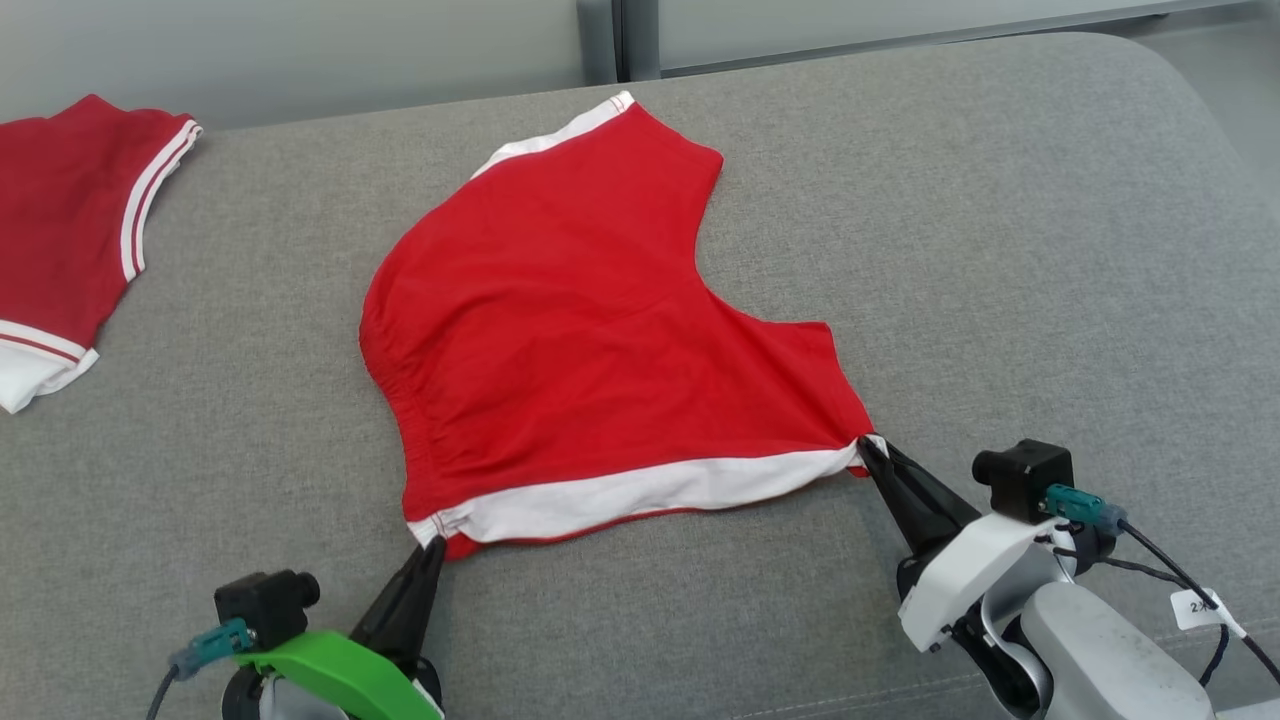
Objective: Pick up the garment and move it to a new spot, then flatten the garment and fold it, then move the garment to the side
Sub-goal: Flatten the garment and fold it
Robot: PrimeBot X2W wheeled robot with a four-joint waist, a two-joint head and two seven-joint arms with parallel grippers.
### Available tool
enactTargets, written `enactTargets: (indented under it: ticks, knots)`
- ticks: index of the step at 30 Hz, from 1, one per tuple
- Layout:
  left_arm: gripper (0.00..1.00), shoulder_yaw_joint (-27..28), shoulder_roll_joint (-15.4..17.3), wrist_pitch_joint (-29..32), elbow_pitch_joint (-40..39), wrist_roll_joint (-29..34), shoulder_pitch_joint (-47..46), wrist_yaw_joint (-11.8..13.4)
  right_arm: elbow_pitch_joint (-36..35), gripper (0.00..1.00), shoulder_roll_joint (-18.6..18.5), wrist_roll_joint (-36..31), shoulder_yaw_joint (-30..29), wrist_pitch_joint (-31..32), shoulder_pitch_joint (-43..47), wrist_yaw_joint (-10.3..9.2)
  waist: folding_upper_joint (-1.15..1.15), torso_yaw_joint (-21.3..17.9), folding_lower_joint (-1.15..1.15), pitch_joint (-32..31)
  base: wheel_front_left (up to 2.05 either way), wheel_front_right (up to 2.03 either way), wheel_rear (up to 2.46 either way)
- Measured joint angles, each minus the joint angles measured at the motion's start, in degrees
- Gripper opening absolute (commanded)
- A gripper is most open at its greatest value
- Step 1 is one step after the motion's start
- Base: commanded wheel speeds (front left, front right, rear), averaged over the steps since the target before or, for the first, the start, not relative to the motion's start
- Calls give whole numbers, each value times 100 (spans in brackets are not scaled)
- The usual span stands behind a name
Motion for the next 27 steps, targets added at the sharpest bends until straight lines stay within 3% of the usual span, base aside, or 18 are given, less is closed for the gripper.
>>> enactTargets:
  ticks: [12,27]
  knots:
    - [0,-240,57,0,155,255,337,-42,-185,0,-122,-387,231,0,239,0,0,-33,0,-154,0,0,0]
    - [0,19,127,-5,65,248,417,-93,-281,0,-232,-612,142,0,516,0,0,-90,0,-219,0,0,0]
